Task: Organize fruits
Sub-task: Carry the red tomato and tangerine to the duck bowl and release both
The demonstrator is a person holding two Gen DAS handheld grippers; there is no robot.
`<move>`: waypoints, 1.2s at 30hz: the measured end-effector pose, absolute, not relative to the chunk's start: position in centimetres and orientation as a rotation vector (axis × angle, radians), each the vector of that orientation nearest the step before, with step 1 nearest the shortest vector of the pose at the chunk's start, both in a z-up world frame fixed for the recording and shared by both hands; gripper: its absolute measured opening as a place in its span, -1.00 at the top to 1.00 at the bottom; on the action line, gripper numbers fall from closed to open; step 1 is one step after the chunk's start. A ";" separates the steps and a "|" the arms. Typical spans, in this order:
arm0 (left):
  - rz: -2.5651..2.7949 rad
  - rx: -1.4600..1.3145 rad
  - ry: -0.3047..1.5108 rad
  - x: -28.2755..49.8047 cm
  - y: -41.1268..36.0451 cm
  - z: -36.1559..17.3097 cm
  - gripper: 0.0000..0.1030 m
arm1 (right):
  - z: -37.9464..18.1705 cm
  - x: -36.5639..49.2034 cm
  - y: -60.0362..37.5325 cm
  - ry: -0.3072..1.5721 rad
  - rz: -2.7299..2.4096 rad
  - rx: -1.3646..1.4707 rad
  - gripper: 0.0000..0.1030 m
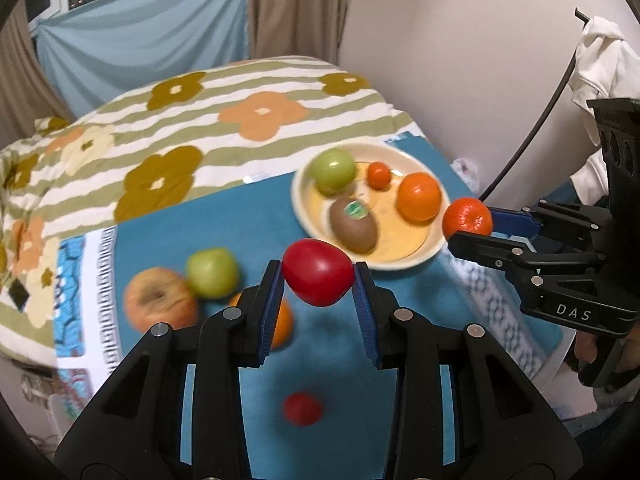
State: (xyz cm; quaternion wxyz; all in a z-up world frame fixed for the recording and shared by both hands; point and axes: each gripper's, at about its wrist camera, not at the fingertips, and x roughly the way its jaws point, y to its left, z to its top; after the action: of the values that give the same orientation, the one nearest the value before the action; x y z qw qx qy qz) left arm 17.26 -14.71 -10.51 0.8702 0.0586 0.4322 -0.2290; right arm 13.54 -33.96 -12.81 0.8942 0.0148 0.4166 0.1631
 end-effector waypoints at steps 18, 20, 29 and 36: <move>-0.502 0.158 1.018 20.7 -26.1 -16.8 0.23 | -15.3 17.5 -43.0 0.896 0.367 0.047 0.31; -0.504 0.160 1.030 20.8 -26.5 -17.4 0.23 | -15.5 17.5 -43.4 0.898 0.367 0.050 0.31; -0.470 0.153 1.034 20.7 -26.8 -17.8 0.12 | -15.9 17.2 -44.4 0.900 0.367 0.064 0.31; -0.408 0.144 0.972 19.4 -25.0 -16.0 -1.00 | -15.7 16.9 -43.8 0.890 0.395 0.062 0.31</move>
State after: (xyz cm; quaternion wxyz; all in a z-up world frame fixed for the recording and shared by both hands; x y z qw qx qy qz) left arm 19.43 -24.97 -15.95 0.8617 0.0687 0.4634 -0.1947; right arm 16.88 -43.84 -15.74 0.8833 0.0299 0.4277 0.1897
